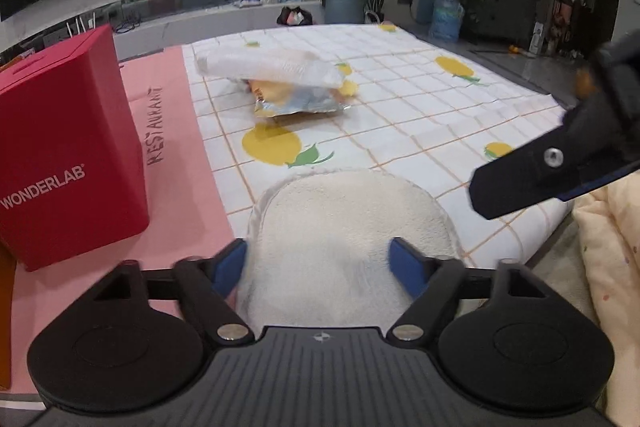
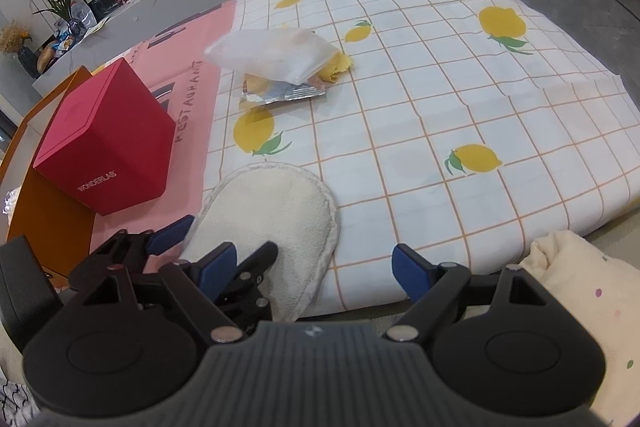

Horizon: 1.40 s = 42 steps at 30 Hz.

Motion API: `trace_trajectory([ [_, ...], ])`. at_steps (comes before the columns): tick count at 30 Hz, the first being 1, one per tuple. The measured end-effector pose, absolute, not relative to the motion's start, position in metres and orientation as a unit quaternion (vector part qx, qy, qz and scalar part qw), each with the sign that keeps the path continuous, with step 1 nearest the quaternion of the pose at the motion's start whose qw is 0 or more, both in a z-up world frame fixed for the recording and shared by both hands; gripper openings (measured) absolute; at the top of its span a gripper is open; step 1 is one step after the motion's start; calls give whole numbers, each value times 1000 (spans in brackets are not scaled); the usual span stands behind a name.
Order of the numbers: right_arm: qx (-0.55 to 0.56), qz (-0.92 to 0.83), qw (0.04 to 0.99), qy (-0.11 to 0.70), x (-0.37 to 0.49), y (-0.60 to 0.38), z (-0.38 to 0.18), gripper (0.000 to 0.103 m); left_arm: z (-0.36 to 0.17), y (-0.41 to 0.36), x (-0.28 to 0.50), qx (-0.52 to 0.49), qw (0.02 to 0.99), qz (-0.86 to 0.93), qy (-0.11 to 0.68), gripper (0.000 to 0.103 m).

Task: Organize soft objects
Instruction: 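Grasp the beige oval pad with the left tool and lift it, then reach the right tool to the clear plastic bag and grasp it while the left tool holds the pad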

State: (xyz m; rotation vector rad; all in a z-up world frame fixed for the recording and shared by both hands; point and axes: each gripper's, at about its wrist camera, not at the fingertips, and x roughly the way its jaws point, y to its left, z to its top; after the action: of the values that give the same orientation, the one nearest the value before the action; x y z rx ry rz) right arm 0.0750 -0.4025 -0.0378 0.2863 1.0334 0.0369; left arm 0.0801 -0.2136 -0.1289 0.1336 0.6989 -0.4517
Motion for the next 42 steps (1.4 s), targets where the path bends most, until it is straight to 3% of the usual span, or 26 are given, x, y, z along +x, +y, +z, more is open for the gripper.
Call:
trace_trajectory([
  [2, 136, 17, 861, 491, 75, -403, -37, 84, -127, -213, 78, 64, 912, -230, 334, 47],
  [3, 135, 17, 861, 489, 75, -403, -37, 84, -127, -214, 78, 66, 910, -238, 332, 43],
  [4, 134, 17, 862, 489, 75, -403, -36, 84, -127, -215, 78, 69, 908, -247, 330, 32],
  [8, 132, 17, 864, 486, 74, -403, -36, 83, -126, -217, 78, 73, 905, -255, 332, 21],
  [21, 71, 50, 874, 478, 94, -380, -53, 83, -131, -167, 89, 44, 938, -154, 309, 25],
  [27, 39, 24, 863, 503, 123, -371, -85, 75, -135, -158, 86, 22, 942, -159, 295, 25],
  [34, -3, 4, 876, 483, 168, -360, -102, 101, -140, -154, 80, 5, 948, -163, 274, 25],
  [37, 0, 0, 884, 467, 185, -362, -106, 101, -142, -154, 77, 4, 951, -163, 264, 25],
  [39, 6, -21, 895, 446, 193, -365, -107, 92, -142, -155, 75, 6, 952, -160, 260, 25],
  [40, 2, -40, 904, 426, 193, -365, -105, 77, -142, -155, 75, 3, 953, -160, 258, 26],
  [42, 2, -39, 920, 389, 191, -366, -105, 80, -143, -154, 76, -2, 953, -160, 258, 26],
])
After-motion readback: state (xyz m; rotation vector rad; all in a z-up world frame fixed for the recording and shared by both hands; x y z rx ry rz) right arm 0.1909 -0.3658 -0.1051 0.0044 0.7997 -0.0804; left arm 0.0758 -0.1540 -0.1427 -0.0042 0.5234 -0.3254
